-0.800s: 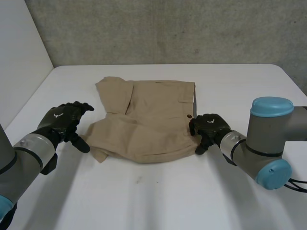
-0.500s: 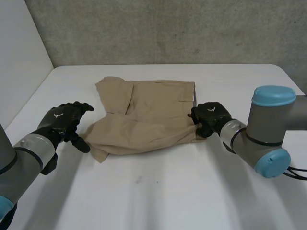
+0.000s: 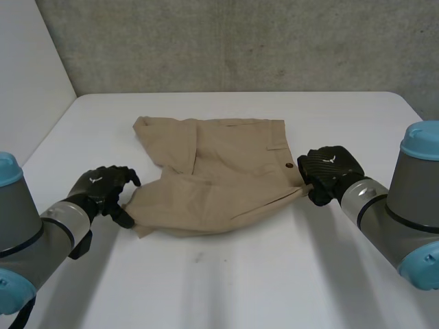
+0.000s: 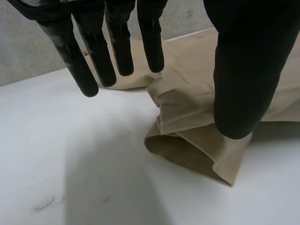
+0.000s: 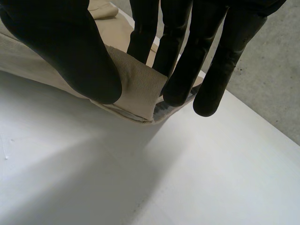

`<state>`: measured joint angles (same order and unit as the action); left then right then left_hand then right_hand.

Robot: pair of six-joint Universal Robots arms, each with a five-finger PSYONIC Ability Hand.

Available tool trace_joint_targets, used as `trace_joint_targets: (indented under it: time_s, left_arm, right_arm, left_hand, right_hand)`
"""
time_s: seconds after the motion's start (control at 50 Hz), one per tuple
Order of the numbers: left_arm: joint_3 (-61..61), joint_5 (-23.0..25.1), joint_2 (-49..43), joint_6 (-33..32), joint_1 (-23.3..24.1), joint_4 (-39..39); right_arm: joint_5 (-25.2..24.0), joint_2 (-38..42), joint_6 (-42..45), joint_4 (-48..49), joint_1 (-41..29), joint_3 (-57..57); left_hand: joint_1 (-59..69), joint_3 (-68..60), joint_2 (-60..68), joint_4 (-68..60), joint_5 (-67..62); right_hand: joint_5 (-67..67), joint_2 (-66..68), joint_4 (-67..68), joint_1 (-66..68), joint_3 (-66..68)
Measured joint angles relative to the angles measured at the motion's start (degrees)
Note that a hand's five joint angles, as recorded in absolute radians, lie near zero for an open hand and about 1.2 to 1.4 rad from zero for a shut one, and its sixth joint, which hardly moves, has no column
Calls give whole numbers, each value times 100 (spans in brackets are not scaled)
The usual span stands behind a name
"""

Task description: Fold the shorts.

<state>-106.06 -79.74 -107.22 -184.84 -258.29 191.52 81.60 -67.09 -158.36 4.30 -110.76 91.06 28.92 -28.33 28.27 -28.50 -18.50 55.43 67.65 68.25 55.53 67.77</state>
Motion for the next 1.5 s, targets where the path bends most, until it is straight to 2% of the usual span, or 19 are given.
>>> trace_joint_targets:
  time_s: [0.2,0.26,0.32,0.36,0.38,0.52,0.62,0.64,0.68,0.7,0.76,0.88,0.98,1.12,1.2,1.24,1.3,1.38,1.5]
  left_arm:
    - [-6,4,-93,0,-12,207]
    - [-24,7,-114,1,-3,213]
    - [-54,10,-132,1,24,206]
    - [-56,10,-132,1,27,205]
    - [-67,9,-130,1,60,190]
    - [-71,-1,4,-13,113,133]
    - [-71,-9,513,-95,79,-21]
    - [-84,-10,729,-140,62,-82]
    - [-120,-11,890,-180,60,-127]
    - [-130,-12,922,-189,62,-134]
    - [-199,-22,995,-225,85,-159]
    - [-209,-64,779,-240,104,-136]
    - [-129,-82,550,-239,59,-125]
    - [-23,-88,337,-237,-28,-118]
    - [-2,-87,293,-240,-56,-112]
    - [7,-85,272,-243,-70,-112]
    - [6,-71,273,-246,-62,-130]
    - [-4,-48,308,-252,-21,-186]
    - [98,-32,1028,-262,145,-642]
  right_arm:
    - [11,38,-18,17,-60,4]
    - [13,42,-19,13,-66,2]
    - [12,48,-20,8,-70,-2]
    - [11,49,-20,7,-70,-2]
    - [-3,53,-18,-5,-70,-10]
    - [-51,44,43,-127,-62,-59]
    - [-101,69,389,-549,-63,-135]
    - [-120,110,528,-710,-66,-152]
    - [-153,172,586,-794,-70,-153]
    - [-161,188,587,-801,-71,-151]
    - [-297,335,363,-750,-61,-129]
    - [-701,533,-327,-593,-8,-92]
    - [-832,571,-531,-565,-6,-67]
    - [-815,597,-527,-536,-10,-44]
    - [-788,686,-488,-447,-9,-44]
    - [-707,811,-416,-258,-5,-56]
    - [-554,882,-281,-66,-3,-82]
    - [-348,840,-40,39,-4,-108]
    - [59,4,758,-34,-20,-199]
  left_hand:
    - [827,-827,842,-833,-774]
    - [1707,-1628,1686,-1616,-1561]
    - [3015,-2972,3042,-2975,-2905]
    - [3172,-3174,3203,-3180,-3096]
    - [3456,-3785,3822,-3790,-3640]
    - [3459,-3918,3947,-3968,-3708]
    - [3460,-3937,3963,-3986,-3708]
    - [3460,-3937,3964,-3986,-3708]
    - [3460,-3937,3964,-3986,-3708]
    - [3460,-3938,3965,-3987,-3708]
    - [3468,-3964,3985,-3988,-3708]
    - [3473,-3964,3986,-3988,-3708]
    - [3473,-3964,3986,-3988,-3708]
    - [3473,-3964,3986,-3989,-3708]
    - [3473,-3964,3986,-3989,-3708]
    - [3473,-3964,3986,-3989,-3708]
    - [3473,-3970,3995,-3989,-3708]
    - [3473,-3970,3999,-3990,-3708]
    - [3473,-3985,4025,-4009,-3708]
  right_hand:
    - [0,1,0,0,0]
    - [0,1,0,0,0]
    - [0,0,0,0,0]
    - [0,0,0,0,0]
    - [0,1,0,0,0]
    - [0,0,0,0,0]
    - [-9,-10,-11,-27,-9]
    - [-584,-696,-718,-544,-702]
    - [-584,-696,-718,-544,-702]
    - [-2224,-2541,-2566,-1894,-2522]
    - [-2763,-2974,-3109,-2272,-3064]
    - [-2845,-2979,-3137,-2319,-3095]
    - [-2972,-3174,-3276,-2439,-3250]
    - [-2965,-3167,-3265,-2433,-3238]
    - [-2541,-2716,-2807,-2052,-2756]
    - [-744,-693,-859,-567,-880]
    - [44,-10,-38,-168,-94]
    - [63,-10,-3,-166,-53]
    - [63,-10,0,-111,-53]
